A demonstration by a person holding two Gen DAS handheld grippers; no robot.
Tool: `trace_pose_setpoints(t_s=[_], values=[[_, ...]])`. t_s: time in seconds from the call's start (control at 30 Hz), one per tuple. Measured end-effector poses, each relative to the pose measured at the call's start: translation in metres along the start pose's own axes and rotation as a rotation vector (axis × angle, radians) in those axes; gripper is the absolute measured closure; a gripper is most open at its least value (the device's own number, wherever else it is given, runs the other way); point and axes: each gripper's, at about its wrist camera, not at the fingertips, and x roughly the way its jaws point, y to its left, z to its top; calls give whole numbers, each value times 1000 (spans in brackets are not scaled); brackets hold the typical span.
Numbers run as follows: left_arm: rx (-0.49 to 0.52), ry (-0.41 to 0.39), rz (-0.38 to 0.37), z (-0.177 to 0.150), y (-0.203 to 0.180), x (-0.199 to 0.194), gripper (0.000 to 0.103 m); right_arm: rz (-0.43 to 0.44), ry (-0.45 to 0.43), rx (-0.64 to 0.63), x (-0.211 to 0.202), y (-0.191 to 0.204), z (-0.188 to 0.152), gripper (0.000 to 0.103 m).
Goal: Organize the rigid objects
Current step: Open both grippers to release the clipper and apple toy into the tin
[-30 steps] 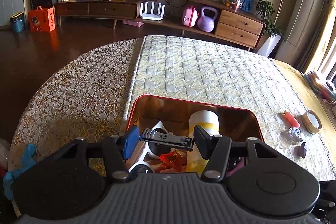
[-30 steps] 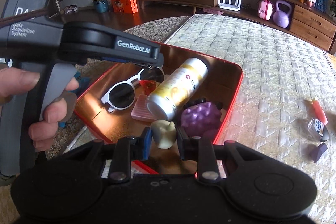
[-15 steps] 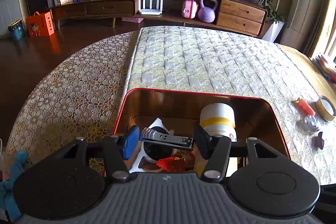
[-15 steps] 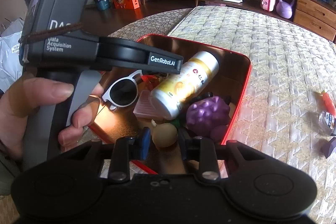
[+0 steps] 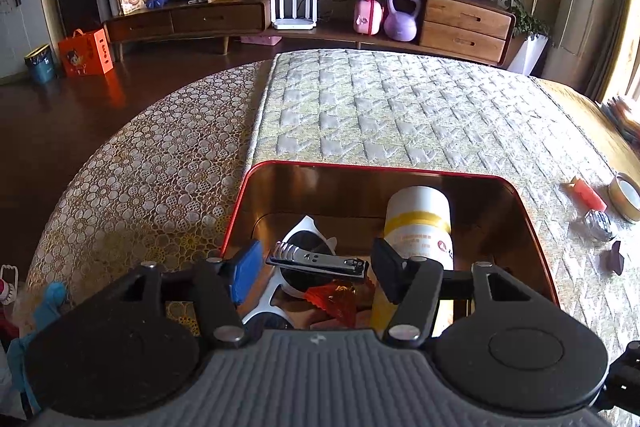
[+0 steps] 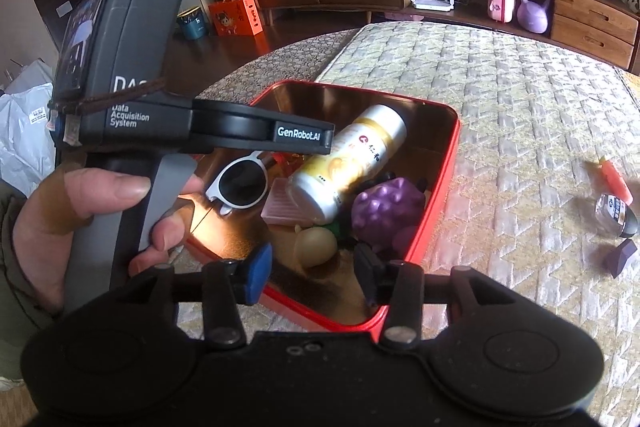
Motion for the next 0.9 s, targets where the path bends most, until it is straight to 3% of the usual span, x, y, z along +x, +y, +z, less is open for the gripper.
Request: trace_pose_setpoints(t_s=[0.07,0.2,0.57,0.9], values=[[2,0,2,-1,0,-3,43,-1,-8,3,-3,0,0,52],[-10,-14,-11,-2,4,-13,30,-1,-24,12,-11,0,-3,49],[-12,-31,-26,-10,4,-44,29,-13,-83,21,-42,2,-10,36],[4,-49,-96,-23,-12,-79,25,-34,-142,52,-77,-9,-26,24]])
